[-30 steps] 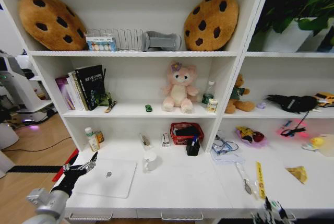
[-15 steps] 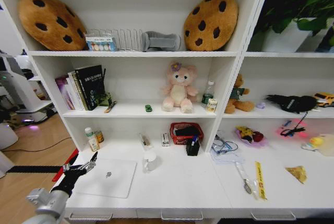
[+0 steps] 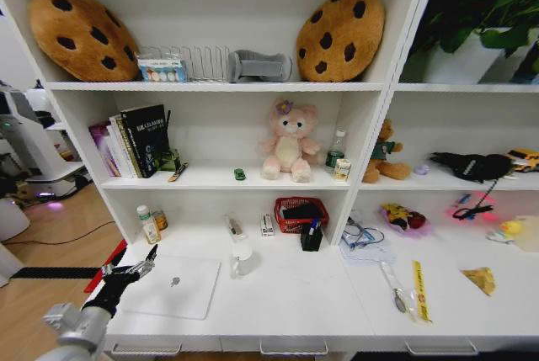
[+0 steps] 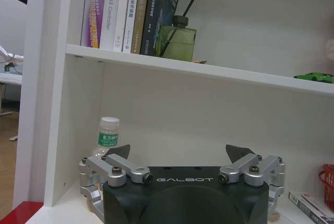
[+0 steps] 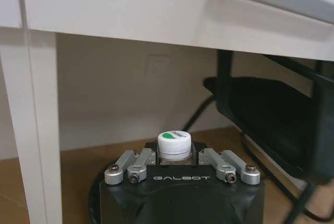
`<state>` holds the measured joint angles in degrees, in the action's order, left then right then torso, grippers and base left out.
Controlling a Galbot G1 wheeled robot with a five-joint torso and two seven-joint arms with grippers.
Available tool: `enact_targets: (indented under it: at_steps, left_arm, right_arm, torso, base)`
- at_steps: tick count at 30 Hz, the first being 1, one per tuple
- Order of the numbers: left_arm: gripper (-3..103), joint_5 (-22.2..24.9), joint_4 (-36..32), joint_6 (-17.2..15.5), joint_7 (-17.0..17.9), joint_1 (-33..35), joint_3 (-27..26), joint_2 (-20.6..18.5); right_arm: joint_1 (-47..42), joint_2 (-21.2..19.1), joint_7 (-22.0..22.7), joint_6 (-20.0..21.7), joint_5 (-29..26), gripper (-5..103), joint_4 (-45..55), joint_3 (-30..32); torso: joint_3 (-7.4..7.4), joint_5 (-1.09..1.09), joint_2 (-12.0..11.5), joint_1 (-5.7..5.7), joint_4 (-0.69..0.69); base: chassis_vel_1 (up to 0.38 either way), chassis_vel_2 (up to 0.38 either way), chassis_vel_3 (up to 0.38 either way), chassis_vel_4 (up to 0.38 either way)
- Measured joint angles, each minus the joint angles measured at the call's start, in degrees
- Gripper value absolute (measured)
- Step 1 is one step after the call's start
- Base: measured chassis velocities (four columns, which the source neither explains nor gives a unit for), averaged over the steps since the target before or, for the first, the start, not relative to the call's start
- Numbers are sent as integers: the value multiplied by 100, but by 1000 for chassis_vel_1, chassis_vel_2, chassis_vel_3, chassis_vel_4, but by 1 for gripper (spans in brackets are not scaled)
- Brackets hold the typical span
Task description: Organize the objects on the table.
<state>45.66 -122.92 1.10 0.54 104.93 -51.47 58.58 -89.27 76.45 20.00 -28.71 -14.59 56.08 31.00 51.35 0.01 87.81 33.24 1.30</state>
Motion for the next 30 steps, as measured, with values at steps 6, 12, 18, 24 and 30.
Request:
enact_targets:
  at_steps: [6,12,18,24,30]
  left_arm:
    - [100,0,0,0,0,0,0,0]
    - [100,0,0,0,0,0,0,0]
    - [100,0,0,0,0,0,0,0]
    - [100,0,0,0,0,0,0,0]
    - [100,0,0,0,0,0,0,0]
  right_arm:
    - [827,-185,-108,-58,-61,30,-916,-316]
    - [1287,-280,-176,-115,-83,27,-1448,-481]
    - [1496,-270,-233,-226,-100,48,-1741,-498]
    - [1285,-235,-237,-279,-64,70,-1529,-499]
    - [632,-155,-103,-498,248,91,-892,-506]
  torso:
    - [1,0,0,1,-1]
    - [0,-1,0,1,0]
    - [0,-1,0,1,-1]
    - [-1,-2,0,1,-1]
    - [-1,-2,0,1,-1]
  base:
    - [0,0,0,0]
    - [0,0,0,0]
    - [0,0,0,0]
    - [0,0,0,0]
    - [0,0,0,0]
